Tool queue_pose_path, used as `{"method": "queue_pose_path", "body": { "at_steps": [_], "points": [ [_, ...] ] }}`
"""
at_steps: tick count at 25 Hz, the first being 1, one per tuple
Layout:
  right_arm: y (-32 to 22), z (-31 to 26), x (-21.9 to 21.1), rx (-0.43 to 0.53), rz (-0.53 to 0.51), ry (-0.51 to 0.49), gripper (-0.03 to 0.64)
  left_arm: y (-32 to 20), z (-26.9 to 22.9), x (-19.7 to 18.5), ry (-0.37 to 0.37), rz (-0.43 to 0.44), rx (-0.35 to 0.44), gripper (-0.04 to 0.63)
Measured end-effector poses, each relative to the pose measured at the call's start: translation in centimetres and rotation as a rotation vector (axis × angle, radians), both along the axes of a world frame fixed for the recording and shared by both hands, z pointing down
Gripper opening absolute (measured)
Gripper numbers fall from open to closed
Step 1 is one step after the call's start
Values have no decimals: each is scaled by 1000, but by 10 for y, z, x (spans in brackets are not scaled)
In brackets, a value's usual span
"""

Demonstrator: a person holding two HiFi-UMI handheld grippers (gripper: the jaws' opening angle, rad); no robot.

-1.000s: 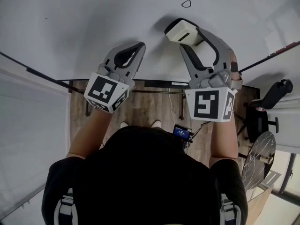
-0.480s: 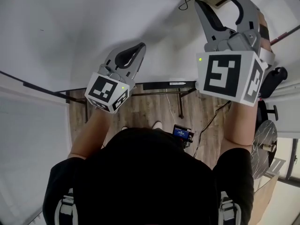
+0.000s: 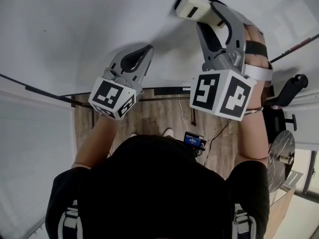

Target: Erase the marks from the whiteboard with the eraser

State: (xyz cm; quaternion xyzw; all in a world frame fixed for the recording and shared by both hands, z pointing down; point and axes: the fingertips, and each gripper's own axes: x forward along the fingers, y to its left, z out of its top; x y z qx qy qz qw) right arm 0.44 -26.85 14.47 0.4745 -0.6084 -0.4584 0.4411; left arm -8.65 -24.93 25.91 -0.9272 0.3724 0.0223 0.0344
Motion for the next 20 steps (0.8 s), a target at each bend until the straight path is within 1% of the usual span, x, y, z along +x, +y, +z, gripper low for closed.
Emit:
{"method": "queue_pose_path", "body": {
  "at_steps": [5,10,18,20],
  "points": [
    [0,70,-8,-143,-13,51,218,-2,8,1,-1,2,-5,6],
    [3,86,-9,-196,-26,49,219,-1,5,5,-4,6,-11,6],
    [8,84,-12,-208,-72,16,221,1,3,5,-1,6,-4,6],
    [13,71,-11,-178,-73,12,221,1,2,3,2,4,-4,6]
  ]
}}
